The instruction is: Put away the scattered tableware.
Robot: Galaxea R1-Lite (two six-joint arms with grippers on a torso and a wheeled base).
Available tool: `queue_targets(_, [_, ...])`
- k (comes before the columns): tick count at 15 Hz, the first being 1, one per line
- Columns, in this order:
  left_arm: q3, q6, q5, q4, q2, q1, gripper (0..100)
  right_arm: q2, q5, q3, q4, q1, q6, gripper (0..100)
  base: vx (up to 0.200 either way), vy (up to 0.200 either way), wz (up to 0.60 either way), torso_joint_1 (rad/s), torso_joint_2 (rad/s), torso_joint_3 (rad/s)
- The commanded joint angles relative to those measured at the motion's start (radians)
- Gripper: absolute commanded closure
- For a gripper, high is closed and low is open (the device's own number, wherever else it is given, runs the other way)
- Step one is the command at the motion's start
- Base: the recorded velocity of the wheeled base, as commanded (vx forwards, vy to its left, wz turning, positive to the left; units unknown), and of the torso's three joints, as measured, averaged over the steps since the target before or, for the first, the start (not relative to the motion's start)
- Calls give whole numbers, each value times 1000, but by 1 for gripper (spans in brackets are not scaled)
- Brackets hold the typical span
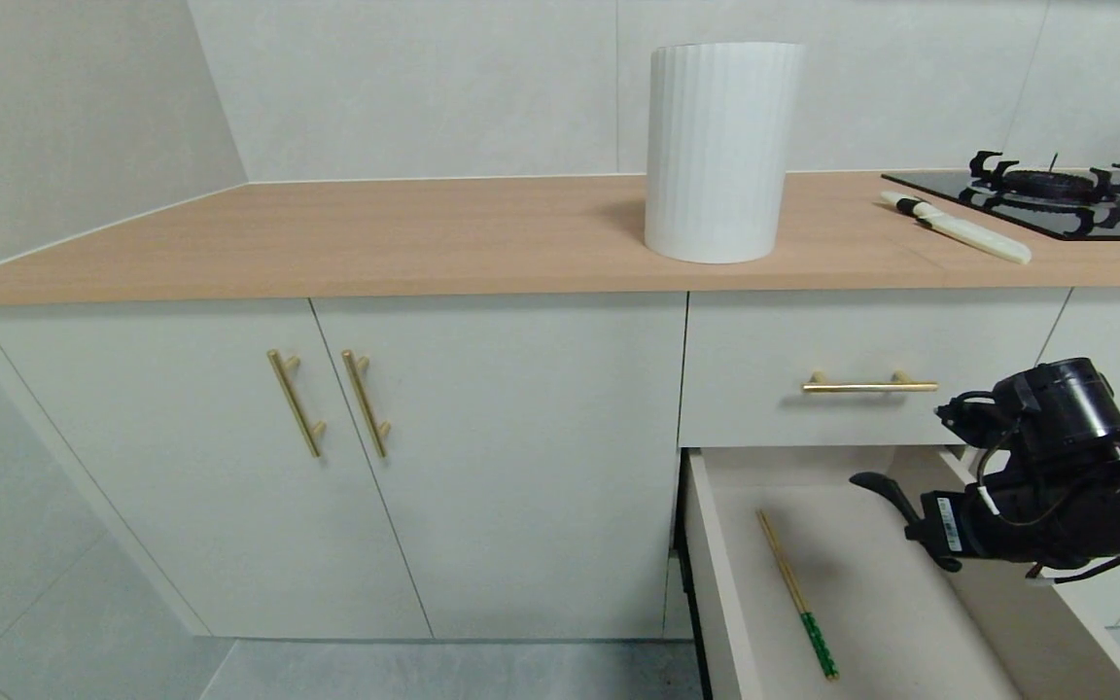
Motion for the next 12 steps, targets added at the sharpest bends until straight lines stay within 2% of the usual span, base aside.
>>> queue_targets(1, [0, -1, 0, 0, 2, 0, 0, 22, -1, -1, 0, 2, -2, 100, 0, 0, 0, 0, 0, 0])
queue_targets(2, [0, 0, 0, 0, 2, 0, 0, 31, -3, 0, 0, 9, -11, 100, 0, 0, 0, 0, 0, 0])
queue_targets(5, [0, 0, 0, 0, 2, 0, 0, 155, -148, 11, -48, 67, -40, 100, 0, 0, 0, 0, 0, 0])
queue_targets(10, [0, -1, 0, 0, 2, 0, 0, 394, -173, 86, -396, 73, -27, 100, 0, 0, 0, 0, 0, 0])
queue_targets(12, [0, 0, 0, 0, 2, 0, 0, 471, -213, 80, -451, 81, -10, 100, 0, 0, 0, 0, 0, 0])
